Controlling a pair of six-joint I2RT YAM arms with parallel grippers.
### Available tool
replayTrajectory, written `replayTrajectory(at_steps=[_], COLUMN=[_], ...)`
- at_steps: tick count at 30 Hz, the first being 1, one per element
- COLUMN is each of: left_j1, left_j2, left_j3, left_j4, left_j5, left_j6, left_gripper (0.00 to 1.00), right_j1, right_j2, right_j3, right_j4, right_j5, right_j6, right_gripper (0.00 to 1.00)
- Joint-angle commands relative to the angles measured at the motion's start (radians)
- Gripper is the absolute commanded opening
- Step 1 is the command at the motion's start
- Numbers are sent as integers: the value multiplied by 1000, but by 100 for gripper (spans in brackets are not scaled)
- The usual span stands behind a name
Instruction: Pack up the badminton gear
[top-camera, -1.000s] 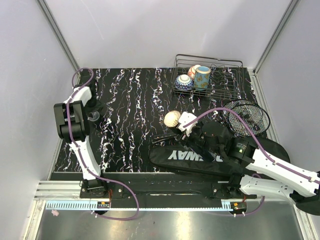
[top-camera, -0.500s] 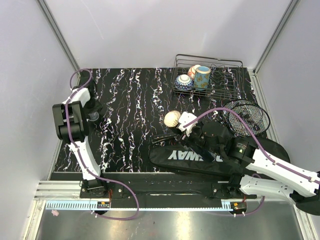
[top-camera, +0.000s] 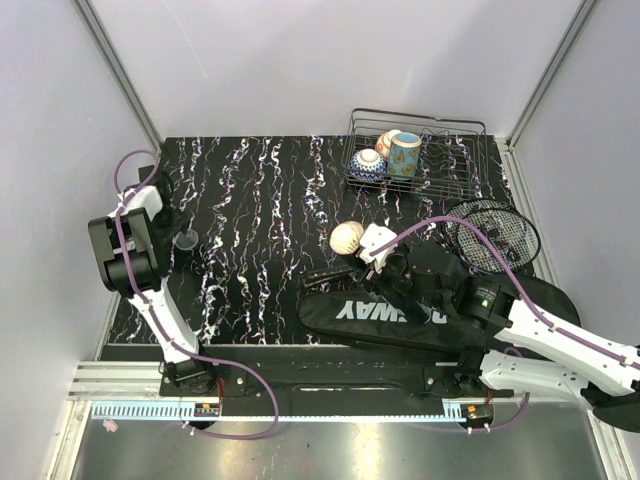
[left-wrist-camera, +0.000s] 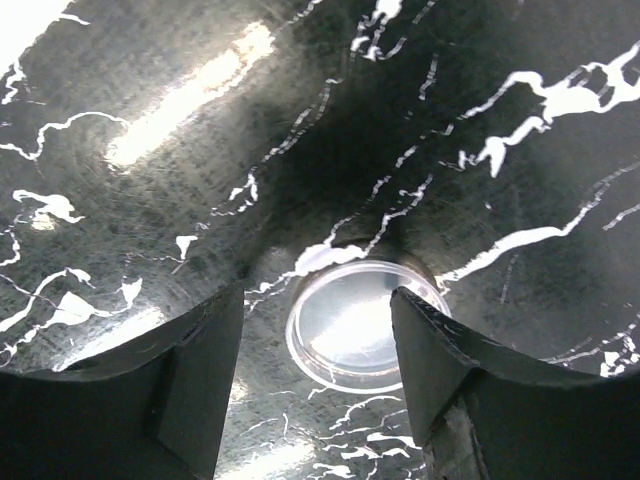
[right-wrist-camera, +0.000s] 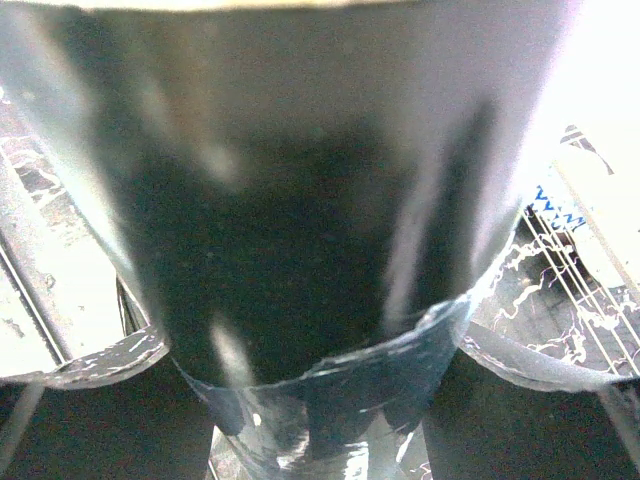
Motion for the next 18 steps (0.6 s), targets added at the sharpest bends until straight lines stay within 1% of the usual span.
replayTrajectory(at_steps=[1,4,9,11,14,18], left_j1=[-11,-22,-51,-71,-88,-91], left_j2=[-69,-69,-116,-118,-71,5], left_j3=[5,6,-13,-21,3,51], left_j4=[63,63,64,74,60,15], left_j5=[61,72,-4,0,23,48], left_j6=[13,24,16,27,44,44], left_gripper=[64,63,66,66,56,55], right_j1=[0,0,-1,0,0,0], right_j2=[-10,-3,2,2,4,-2], right_j3=[9,9,9,6,5,8], right_j4=[63,70,72,73,78,73], right_j5=[3,1,0,1,-2,0], right_j6=[-4,-5,-5,-5,-2,0], right_gripper=[39,39,39,39,38,39])
